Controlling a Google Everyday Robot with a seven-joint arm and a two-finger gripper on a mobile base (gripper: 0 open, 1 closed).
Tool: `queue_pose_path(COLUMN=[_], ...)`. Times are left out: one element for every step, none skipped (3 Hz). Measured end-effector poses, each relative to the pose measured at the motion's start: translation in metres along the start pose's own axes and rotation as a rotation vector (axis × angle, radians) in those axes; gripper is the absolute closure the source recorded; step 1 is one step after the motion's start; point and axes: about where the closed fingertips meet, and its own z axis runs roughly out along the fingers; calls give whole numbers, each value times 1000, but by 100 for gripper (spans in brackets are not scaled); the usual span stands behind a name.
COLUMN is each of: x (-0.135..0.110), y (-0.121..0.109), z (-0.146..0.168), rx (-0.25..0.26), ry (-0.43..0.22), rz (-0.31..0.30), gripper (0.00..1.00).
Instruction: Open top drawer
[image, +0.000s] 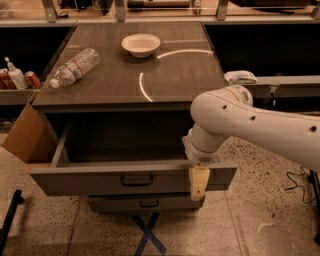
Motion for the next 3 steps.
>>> queue_pose_path(x=[-3,-6,-11], y=[23,48,69], z=[6,2,0], rx=[-35,-44,-53], ry=[-23,-35,-47], rz=[-21,-30,-43], gripper=[8,27,50])
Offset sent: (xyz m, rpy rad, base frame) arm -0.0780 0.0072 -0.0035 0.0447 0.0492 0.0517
